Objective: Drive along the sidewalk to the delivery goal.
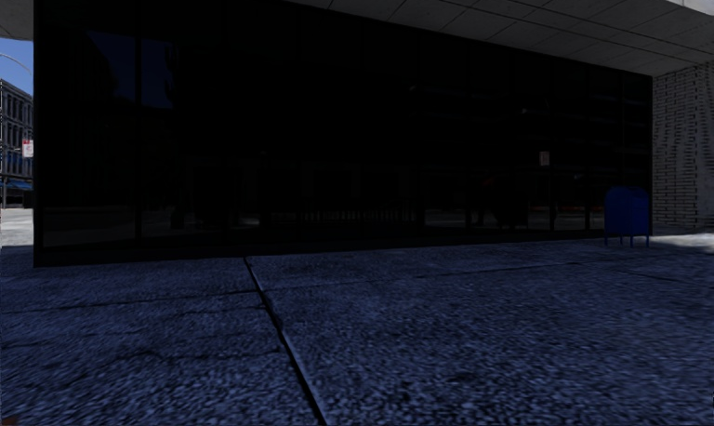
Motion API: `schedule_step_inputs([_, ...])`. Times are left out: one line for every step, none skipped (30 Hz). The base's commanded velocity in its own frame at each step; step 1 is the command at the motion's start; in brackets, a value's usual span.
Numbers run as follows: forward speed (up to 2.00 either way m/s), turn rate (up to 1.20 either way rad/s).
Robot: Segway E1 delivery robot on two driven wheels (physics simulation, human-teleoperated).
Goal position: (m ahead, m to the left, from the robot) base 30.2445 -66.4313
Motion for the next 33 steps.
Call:
schedule_step_inputs([1.41, -0.67])
schedule_step_inputs([1.41, -0.67])
schedule_step_inputs([1.41, -0.69])
schedule_step_inputs([1.41, -0.70])
schedule_step_inputs([1.41, -0.70])
schedule_step_inputs([1.41, -0.70])
schedule_step_inputs([1.41, -0.70])
schedule_step_inputs([1.41, -0.70])
schedule_step_inputs([1.41, -0.70])
schedule_step_inputs([1.41, -0.70])
schedule_step_inputs([1.41, -0.70])
schedule_step_inputs([1.41, -0.70])
schedule_step_inputs([1.41, -0.70])
schedule_step_inputs([1.41, -0.70])
schedule_step_inputs([1.41, -0.70])
schedule_step_inputs([1.41, -0.70])
schedule_step_inputs([1.41, -0.70])
schedule_step_inputs([1.41, -0.70])
schedule_step_inputs([1.41, -0.70])
schedule_step_inputs([1.41, -0.70])
schedule_step_inputs([1.41, -0.70])
schedule_step_inputs([1.41, -0.70])
schedule_step_inputs([1.41, -0.70])
schedule_step_inputs([1.41, -0.70])
schedule_step_inputs([1.41, -0.70])
schedule_step_inputs([1.41, -0.70])
schedule_step_inputs([1.41, -0.70])
schedule_step_inputs([1.41, -0.70])
schedule_step_inputs([1.41, -0.70])
schedule_step_inputs([1.41, -0.70])
schedule_step_inputs([1.41, -0.70])
schedule_step_inputs([1.41, -0.70])
schedule_step_inputs([1.41, -0.70])
